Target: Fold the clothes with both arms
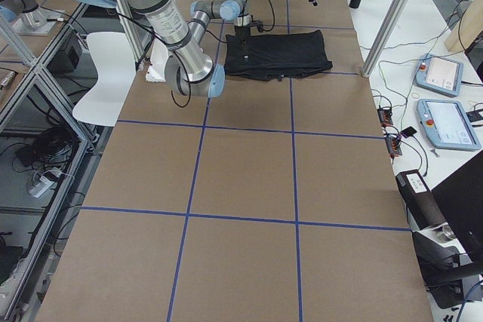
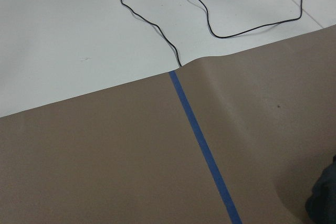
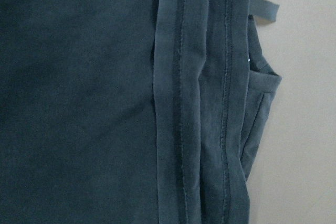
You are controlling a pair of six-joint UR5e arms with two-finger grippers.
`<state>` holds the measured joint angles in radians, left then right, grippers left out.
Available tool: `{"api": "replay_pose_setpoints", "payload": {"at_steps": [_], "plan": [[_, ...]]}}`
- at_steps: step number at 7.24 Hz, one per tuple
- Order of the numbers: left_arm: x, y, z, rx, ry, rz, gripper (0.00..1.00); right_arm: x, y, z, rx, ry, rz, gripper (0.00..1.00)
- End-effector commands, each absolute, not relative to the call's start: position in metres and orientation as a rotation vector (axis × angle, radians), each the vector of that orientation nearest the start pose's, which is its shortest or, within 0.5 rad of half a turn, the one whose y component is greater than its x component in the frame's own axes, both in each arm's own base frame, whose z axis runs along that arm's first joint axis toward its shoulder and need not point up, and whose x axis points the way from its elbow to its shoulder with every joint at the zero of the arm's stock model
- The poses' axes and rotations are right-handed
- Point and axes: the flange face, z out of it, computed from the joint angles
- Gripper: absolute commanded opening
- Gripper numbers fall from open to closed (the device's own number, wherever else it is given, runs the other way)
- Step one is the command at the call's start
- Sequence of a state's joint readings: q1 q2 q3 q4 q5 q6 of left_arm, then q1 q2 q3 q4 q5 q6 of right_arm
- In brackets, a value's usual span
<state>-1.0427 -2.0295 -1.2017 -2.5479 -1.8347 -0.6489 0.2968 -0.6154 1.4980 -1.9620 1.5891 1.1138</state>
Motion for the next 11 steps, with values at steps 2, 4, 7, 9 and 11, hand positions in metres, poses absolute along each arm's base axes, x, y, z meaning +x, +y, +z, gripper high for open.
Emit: {"api": "replay_pose_setpoints", "payload": {"at_steps": [2,4,7,9,11], "plan": [[0.264,-0.666,0.471,0.746,0.784,0.031,1.0,-0.669,-0.318,0.161,0.184,-0.385,-0.308,0.66],[0.265,-0.666,0.471,0.745,0.785,0.032,1.0,-0.674,-0.31,0.167,0.194,-0.371,-0.342,0.53],[0.265,-0.666,0.47,0.748,0.786,0.033,1.0,-0.679,-0.299,0.168,0.188,-0.374,-0.358,0.53],[0.265,-0.666,0.471,0.747,0.785,0.033,1.0,-0.681,-0.296,0.169,0.188,-0.369,-0.364,0.39],[0.265,-0.666,0.469,0.749,0.788,0.032,1.0,-0.681,-0.296,0.175,0.186,-0.361,-0.364,0.0]]}}
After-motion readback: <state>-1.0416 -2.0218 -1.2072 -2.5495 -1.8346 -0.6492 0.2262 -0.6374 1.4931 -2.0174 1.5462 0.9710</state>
